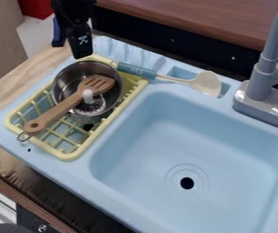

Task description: Move the spoon in the right side of the sink

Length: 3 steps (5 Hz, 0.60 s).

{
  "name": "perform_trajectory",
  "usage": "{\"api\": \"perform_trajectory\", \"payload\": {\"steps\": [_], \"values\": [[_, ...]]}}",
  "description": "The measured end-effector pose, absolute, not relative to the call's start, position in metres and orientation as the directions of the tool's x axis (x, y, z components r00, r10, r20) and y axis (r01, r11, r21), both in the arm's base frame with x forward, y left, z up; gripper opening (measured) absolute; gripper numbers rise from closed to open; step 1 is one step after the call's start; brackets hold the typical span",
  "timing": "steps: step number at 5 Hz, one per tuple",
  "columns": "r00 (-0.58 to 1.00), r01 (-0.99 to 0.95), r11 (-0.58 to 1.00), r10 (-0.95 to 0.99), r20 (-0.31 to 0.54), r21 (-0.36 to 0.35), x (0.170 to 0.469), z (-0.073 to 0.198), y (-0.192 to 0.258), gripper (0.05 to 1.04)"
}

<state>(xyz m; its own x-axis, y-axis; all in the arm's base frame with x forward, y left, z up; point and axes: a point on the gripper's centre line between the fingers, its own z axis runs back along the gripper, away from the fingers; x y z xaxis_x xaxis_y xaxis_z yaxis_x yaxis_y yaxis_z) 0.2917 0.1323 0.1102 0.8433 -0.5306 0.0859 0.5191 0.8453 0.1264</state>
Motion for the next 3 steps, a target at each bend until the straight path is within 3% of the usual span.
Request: {"api": "perform_trajectory", "payload": {"steps": [3], "values": [[0.802, 0.589, 0.801, -0.596, 0.048, 0.108, 0.312, 0.104, 0.117, 0.998]]}}
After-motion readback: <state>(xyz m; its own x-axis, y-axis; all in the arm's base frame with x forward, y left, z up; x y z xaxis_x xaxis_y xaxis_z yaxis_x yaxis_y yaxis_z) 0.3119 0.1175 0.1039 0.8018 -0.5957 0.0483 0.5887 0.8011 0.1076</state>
